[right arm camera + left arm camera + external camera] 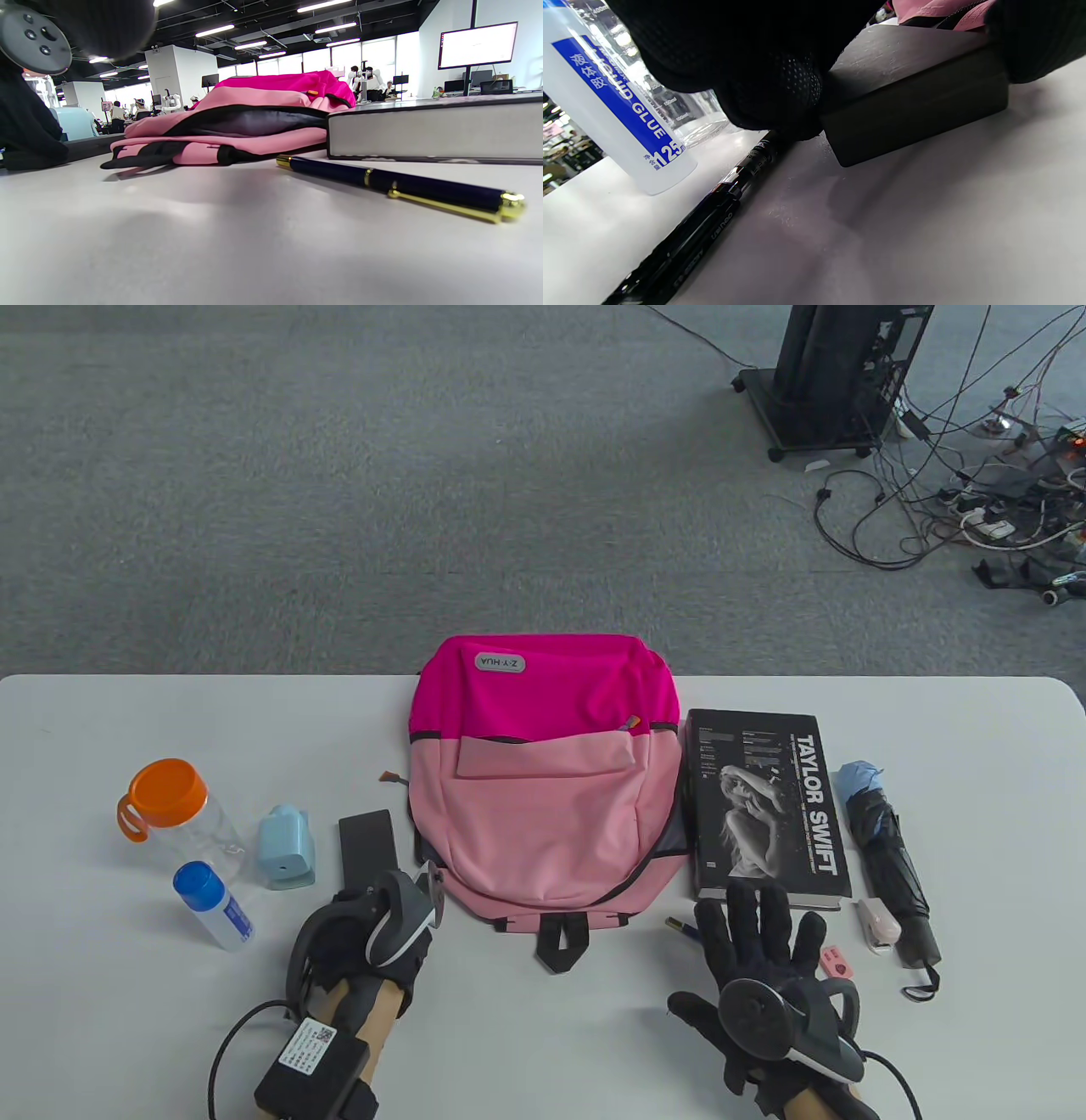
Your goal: Pack school bag
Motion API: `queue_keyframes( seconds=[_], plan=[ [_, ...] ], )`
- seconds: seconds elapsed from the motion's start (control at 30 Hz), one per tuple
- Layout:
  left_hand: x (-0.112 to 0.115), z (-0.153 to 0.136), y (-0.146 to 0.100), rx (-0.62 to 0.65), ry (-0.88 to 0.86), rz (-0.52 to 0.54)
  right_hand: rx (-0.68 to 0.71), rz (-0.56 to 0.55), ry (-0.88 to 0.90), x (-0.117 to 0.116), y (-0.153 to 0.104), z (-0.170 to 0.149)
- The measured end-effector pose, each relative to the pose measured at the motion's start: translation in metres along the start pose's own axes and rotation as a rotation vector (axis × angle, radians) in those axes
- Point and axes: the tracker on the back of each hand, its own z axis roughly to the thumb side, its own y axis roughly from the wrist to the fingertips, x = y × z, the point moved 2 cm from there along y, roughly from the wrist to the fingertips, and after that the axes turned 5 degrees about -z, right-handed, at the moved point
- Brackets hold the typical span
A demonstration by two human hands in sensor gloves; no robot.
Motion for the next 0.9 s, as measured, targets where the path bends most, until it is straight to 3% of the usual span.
queue_keyframes(
  seconds=[0.23, 0.4, 0.53, 0.63, 0.77, 0.9],
  plan=[
    [0.003, -0.003, -0.001, -0.022, -0.034, 0.032, 0.012, -0.007, 0.028, 0.0, -0.001, 0.0],
    [-0.021, -0.026, -0.016, -0.017, -0.127, 0.117, 0.012, -0.002, 0.029, 0.0, -0.001, 0.0],
    [-0.054, -0.046, -0.038, 0.105, -0.296, 0.229, 0.014, 0.006, 0.031, -0.001, -0.001, 0.001],
    [-0.078, -0.058, -0.063, 0.264, -0.418, 0.366, 0.017, 0.01, 0.042, -0.001, -0.001, 0.002],
    [-0.098, -0.062, -0.092, 0.344, -0.269, 0.532, 0.017, 0.018, 0.036, -0.003, -0.001, 0.002],
    [-0.102, -0.062, -0.11, 0.561, -0.279, 0.625, 0.007, 0.023, 0.035, -0.004, 0.0, 0.001]
  ],
)
